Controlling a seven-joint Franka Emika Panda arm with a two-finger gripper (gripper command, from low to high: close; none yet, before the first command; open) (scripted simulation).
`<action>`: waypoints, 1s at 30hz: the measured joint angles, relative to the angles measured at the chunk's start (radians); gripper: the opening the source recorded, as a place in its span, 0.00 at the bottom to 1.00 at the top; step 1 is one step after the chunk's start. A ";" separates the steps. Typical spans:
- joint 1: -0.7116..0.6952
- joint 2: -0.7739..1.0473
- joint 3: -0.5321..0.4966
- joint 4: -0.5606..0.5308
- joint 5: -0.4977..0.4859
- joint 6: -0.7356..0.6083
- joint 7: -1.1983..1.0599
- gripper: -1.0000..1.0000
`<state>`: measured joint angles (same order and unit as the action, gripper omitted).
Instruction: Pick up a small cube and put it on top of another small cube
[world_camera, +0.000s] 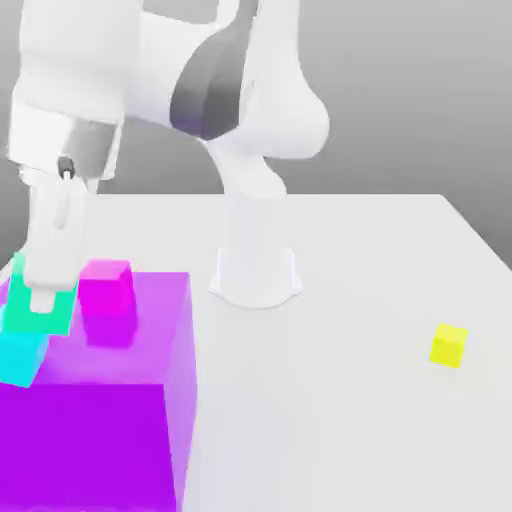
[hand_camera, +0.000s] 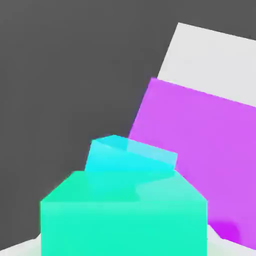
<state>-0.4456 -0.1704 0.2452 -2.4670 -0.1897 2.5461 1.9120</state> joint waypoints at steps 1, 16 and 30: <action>0.027 -0.006 0.026 -0.014 0.022 0.001 0.024 0.00; 0.557 -0.041 0.523 -0.271 0.428 0.066 0.553 0.00; 0.519 0.177 0.649 -0.324 0.143 0.262 0.931 0.00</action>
<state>0.0738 0.0069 0.8944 -2.7915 -0.0470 2.8079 2.8434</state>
